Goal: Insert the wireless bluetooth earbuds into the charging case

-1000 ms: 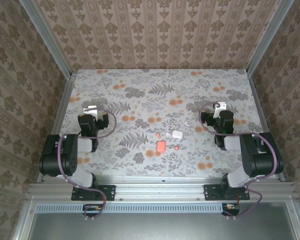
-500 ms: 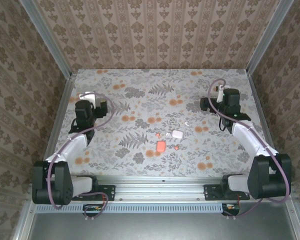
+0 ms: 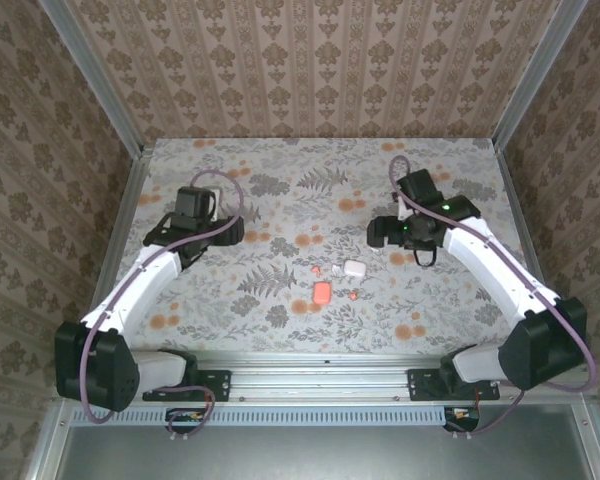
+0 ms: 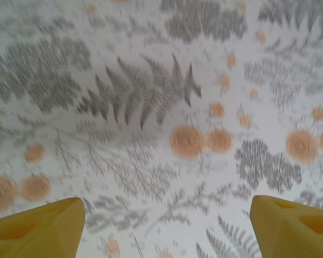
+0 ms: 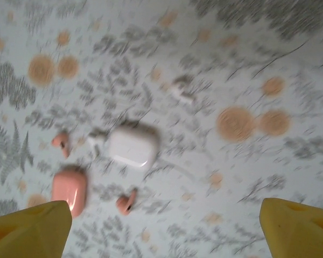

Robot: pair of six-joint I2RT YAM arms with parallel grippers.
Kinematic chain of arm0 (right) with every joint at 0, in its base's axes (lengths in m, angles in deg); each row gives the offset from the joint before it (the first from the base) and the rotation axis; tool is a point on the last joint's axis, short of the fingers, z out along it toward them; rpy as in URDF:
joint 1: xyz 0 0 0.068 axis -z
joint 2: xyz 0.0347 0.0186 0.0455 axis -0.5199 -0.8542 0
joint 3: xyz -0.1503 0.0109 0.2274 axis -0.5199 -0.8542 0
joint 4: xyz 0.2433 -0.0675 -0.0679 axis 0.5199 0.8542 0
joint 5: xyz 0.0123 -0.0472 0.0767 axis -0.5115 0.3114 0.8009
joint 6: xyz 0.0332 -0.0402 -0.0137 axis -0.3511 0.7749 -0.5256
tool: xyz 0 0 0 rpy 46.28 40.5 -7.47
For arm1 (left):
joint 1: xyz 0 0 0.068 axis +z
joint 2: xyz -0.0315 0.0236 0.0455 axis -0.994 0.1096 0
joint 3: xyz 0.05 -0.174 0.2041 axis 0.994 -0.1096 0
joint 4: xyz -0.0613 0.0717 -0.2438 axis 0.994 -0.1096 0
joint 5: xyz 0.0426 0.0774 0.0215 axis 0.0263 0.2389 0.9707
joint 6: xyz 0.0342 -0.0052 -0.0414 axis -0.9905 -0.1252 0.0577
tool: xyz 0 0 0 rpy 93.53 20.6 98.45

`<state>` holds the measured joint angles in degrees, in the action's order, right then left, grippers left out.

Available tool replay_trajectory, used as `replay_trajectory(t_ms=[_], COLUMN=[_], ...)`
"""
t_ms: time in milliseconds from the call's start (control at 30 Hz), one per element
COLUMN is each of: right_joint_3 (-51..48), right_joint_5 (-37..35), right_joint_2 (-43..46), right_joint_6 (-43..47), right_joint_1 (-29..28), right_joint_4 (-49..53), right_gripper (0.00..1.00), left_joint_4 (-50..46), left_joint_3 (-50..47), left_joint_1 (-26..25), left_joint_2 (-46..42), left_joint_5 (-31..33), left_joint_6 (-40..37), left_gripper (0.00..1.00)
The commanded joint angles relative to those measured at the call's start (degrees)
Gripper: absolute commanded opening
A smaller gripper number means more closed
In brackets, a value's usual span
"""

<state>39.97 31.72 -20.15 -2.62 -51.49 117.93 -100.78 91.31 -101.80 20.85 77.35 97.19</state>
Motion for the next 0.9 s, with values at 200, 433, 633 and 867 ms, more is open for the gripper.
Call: replay_trajectory(t_ms=[200, 433, 633, 867], right_joint_3=[6.82, 11.35, 13.27, 14.90], right_joint_5=[-2.18, -1.93, -2.39, -2.56], right_joint_2=[-13.64, -24.64, -30.40, -34.55], right_joint_6=[-11.40, -11.89, -11.24, -10.31], right_joint_1=[-8.53, -10.77, -10.77, -10.53], right_joint_4=[9.32, 9.32, 9.23, 8.27], right_gripper=[0.86, 0.86, 0.86, 0.87], left_joint_4=[-4.57, -3.77, -3.40, -3.17], left_joint_3=[-3.20, -4.12, -4.11, -4.12], left_joint_1=[-0.48, 2.13, 3.05, 3.32], left_joint_2=[2.92, 5.09, 5.89, 6.60], left_joint_5=[-2.20, -6.40, -7.21, -7.74], left_joint_6=[4.77, 4.83, 4.79, 5.47], left_gripper=[0.81, 0.82, 0.82, 0.82])
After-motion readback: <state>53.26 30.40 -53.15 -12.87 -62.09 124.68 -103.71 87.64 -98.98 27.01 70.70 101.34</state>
